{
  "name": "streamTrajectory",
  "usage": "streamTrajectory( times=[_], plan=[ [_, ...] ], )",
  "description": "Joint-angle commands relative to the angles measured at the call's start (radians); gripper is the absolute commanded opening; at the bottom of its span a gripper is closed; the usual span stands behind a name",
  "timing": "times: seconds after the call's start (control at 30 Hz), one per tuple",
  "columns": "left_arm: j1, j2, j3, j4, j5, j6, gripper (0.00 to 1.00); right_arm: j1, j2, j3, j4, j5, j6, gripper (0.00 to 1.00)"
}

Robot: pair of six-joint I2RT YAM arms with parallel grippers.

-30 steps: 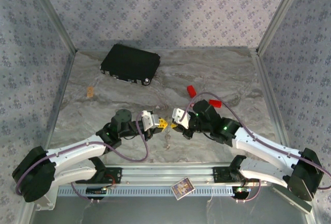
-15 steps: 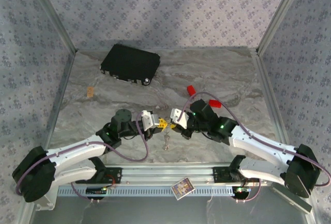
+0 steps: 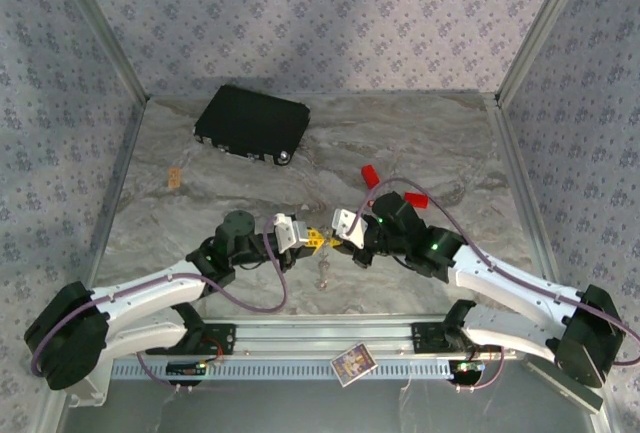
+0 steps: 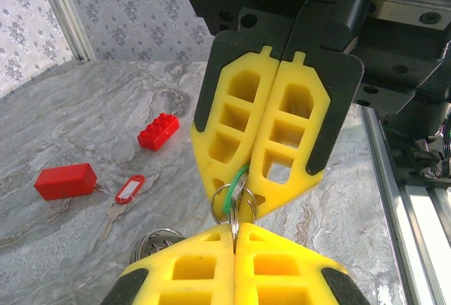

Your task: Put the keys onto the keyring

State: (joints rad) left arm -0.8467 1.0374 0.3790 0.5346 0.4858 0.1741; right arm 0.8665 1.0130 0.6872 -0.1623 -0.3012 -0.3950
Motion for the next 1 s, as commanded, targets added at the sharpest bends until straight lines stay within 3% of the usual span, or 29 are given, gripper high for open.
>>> streamTrajectory(
  times=[0.0, 0.4, 0.6, 0.97],
  plan=[
    [-0.003, 0.015, 0.029, -0.003, 0.022, 0.013, 0.00, 0.000, -0.031, 0.023, -0.010, 0.015, -0.021, 0.05],
    [-0.002, 0.027, 0.047, -0.014, 0.033, 0.023, 0.00, 0.026, 0.068, 0.065, -0.141, 0.146, -0.052, 0.02],
    [-0.004, 0.023, 0.043, -0.004, 0.035, 0.018, 0.00, 0.035, 0.092, 0.084, -0.096, 0.067, -0.034, 0.01],
    [-0.002, 0.019, 0.029, 0.002, 0.033, 0.019, 0.00, -0.025, -0.038, 0.035, 0.010, 0.023, 0.020, 0.00]
  ],
)
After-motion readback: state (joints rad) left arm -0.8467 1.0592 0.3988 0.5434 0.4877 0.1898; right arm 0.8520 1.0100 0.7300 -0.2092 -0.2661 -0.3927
